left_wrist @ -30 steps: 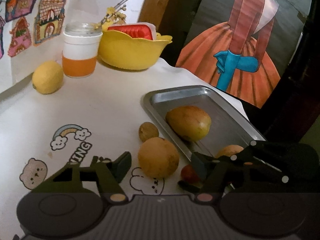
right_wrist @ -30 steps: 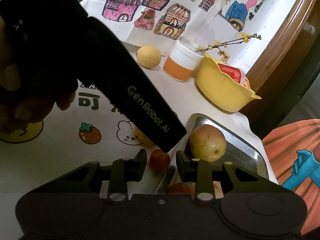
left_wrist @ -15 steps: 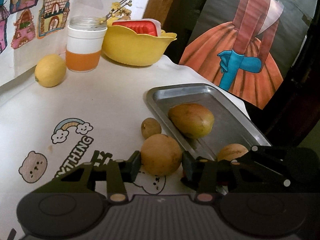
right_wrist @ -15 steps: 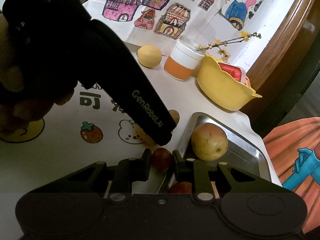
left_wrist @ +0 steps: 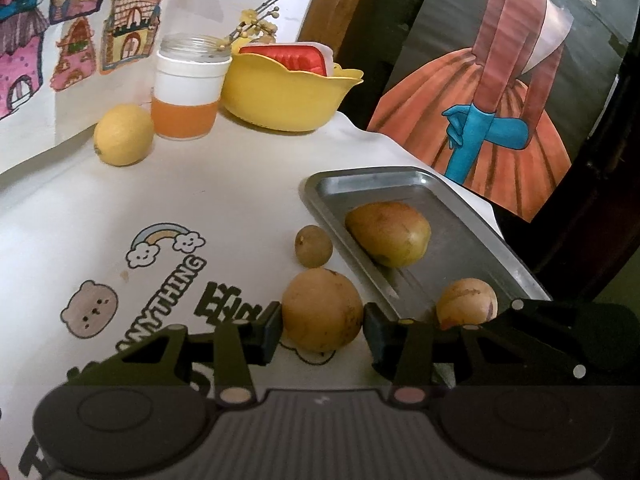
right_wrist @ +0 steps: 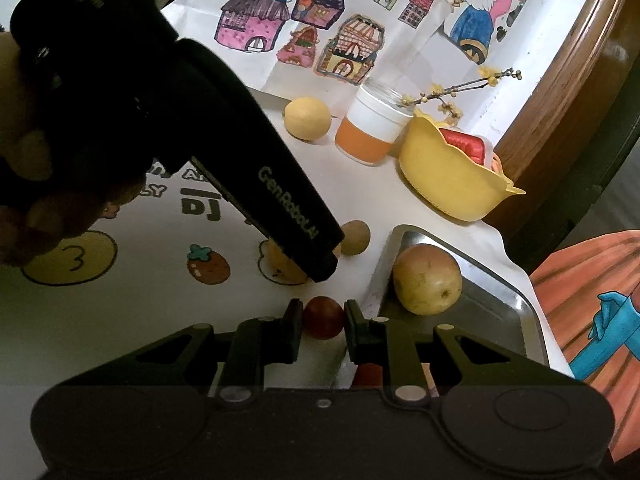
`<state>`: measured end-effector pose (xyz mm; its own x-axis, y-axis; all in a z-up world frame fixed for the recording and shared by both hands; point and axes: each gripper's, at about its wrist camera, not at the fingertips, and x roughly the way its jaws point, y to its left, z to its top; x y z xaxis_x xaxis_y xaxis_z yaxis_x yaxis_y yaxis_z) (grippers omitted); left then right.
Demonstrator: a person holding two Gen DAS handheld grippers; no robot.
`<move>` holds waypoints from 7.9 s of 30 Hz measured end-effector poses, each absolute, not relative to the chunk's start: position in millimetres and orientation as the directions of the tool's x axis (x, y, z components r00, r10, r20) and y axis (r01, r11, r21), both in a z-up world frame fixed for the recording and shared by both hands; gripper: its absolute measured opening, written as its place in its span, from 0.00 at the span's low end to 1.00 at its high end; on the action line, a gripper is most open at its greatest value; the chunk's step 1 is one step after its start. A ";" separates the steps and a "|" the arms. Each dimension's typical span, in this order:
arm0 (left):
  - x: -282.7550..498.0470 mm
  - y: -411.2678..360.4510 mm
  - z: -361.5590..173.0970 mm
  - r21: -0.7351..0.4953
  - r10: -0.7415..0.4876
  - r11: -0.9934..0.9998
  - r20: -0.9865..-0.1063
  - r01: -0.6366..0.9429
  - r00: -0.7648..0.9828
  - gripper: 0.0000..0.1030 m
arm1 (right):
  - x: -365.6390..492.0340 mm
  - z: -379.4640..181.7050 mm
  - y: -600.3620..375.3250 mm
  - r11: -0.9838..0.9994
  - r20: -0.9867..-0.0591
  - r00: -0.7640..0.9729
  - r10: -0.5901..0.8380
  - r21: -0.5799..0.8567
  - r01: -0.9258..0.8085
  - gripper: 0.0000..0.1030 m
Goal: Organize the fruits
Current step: 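Carry the tan fruit and tomato with both tools into the tray, then open both tools to release the fruits in the tray, then lift both open tools away from the tray and move toward the lemon, then grasp the yellow lemon with the left tool while the right tool grasps the small brown fruit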
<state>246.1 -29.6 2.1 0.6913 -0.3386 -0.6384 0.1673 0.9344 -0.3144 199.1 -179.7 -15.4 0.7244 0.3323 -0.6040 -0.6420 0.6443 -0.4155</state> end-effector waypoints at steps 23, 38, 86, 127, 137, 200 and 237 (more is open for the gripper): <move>211.0 -38.5 10.7 -0.322 -0.339 0.932 -0.625 0.163 0.703 0.46 | 160.0 -0.1 -205.0 0.698 -0.569 0.752 0.333 -0.387 -0.603 0.22; 190.6 -70.7 22.9 -0.344 -0.395 0.913 -0.599 0.221 0.697 0.46 | 142.3 12.2 -250.7 0.782 -0.522 0.814 0.256 -0.383 -0.492 0.22; 172.9 -146.1 10.7 -0.313 -0.477 0.878 -0.633 0.362 0.610 0.46 | 138.4 -3.1 -315.9 0.879 -0.528 0.837 0.145 -0.320 -0.354 0.22; 162.5 -132.4 21.0 -0.294 -0.445 0.895 -0.611 0.335 0.654 0.77 | 132.8 4.9 -322.8 0.904 -0.489 0.869 0.081 -0.330 -0.270 0.81; 147.3 -104.1 34.1 -0.241 -0.355 0.935 -0.571 0.262 0.740 1.00 | 119.0 25.4 -327.1 0.933 -0.484 0.867 0.115 -0.247 -0.261 0.99; 146.8 85.1 52.6 -0.058 0.012 0.997 -0.620 -0.060 0.784 1.00 | 145.2 77.1 -147.0 0.731 -0.567 0.705 0.425 -0.244 -0.637 0.99; 300.4 54.8 32.8 0.109 -0.005 0.991 -0.521 0.073 0.853 1.00 | 278.7 40.7 -160.0 0.651 -0.698 0.582 0.418 -0.217 -0.728 0.78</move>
